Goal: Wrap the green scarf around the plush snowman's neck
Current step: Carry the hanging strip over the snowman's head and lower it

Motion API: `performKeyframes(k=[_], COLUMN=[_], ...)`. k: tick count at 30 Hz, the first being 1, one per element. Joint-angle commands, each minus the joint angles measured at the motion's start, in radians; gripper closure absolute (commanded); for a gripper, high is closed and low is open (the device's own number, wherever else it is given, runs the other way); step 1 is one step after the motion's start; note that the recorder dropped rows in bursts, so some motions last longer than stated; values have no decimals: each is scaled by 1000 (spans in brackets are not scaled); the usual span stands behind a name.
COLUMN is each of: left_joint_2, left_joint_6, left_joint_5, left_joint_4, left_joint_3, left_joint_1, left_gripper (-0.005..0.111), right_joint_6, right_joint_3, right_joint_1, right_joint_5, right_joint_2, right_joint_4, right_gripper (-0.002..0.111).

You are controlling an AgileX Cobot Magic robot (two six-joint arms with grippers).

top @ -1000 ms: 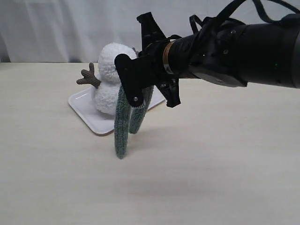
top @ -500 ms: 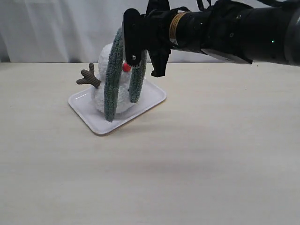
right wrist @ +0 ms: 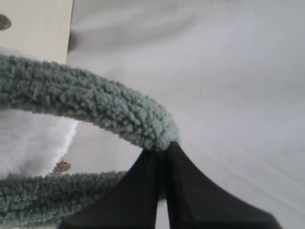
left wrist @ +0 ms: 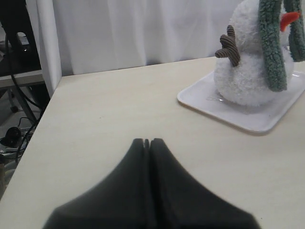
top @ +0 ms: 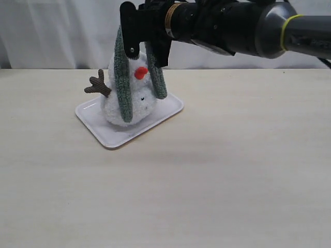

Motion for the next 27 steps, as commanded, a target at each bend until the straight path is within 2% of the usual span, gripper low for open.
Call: performKeyframes(k=[1, 10, 15, 27], left_joint_2=[-2, -2, -2, -2], left_joint_6=[0, 0, 0, 0], left_joint_5=[-12, -12, -12, -12], left_joint_4=[-3, -3, -3, -3], left_joint_3=[2, 2, 2, 2], left_joint_1=[-6, -6, -6, -6], left_gripper=[107, 107, 107, 107], right_joint_6=[-53, -53, -39, -12], right_joint_3=[-52, -58, -90, -104], right_joint_1=[-4, -4, -19, -28], right_joint_5=[7, -139, -143, -210], right_joint_2=[55, 111, 147, 176], right_joint_4=[5, -3, -3, 227], right_gripper=[104, 104, 104, 102])
